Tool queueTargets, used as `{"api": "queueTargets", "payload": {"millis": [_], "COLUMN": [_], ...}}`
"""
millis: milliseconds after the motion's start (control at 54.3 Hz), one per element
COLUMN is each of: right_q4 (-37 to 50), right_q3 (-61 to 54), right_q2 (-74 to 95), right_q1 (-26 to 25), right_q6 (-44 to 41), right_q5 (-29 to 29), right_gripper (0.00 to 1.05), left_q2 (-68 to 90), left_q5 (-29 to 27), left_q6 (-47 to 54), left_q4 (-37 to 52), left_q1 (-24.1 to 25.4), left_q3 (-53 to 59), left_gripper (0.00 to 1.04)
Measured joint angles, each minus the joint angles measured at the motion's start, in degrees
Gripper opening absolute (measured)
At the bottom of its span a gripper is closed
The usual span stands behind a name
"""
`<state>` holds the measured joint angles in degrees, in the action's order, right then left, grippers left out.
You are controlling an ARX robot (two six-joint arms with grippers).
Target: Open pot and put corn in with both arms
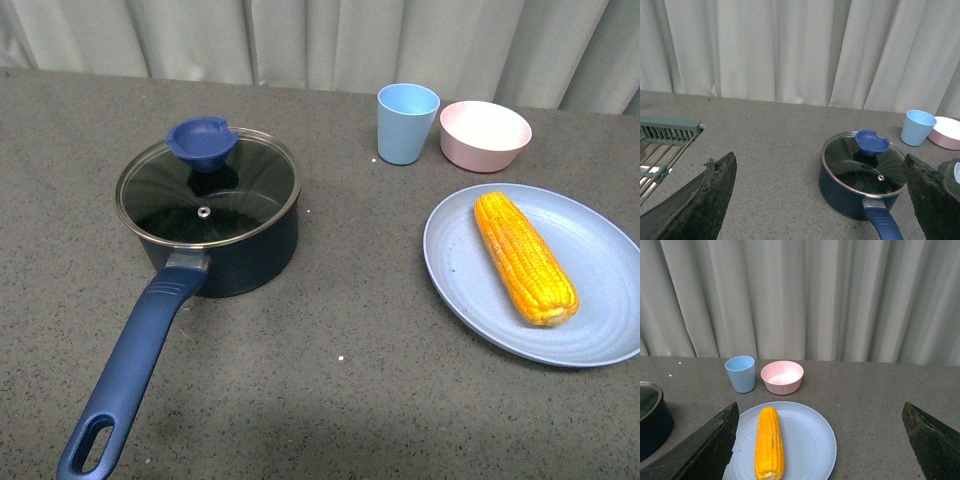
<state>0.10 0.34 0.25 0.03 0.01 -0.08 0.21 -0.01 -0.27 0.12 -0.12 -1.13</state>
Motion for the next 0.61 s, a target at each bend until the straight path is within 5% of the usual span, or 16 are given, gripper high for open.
{"api": "queueTargets", "payload": {"millis": [608], "right_q4": [0.0], "right_q3": [0.0], "right_q2": [0.0], "right_q1": [0.0], "right_q6": [0.0], "right_q5": [-0.02], "right_gripper": [0.96], "left_q2": [0.0], "left_q5": [0.0], "left_q6": [0.0], "left_q4": [0.0], "left_q1": [0.0], "left_q3": [0.0], "left_gripper": [0.98]}}
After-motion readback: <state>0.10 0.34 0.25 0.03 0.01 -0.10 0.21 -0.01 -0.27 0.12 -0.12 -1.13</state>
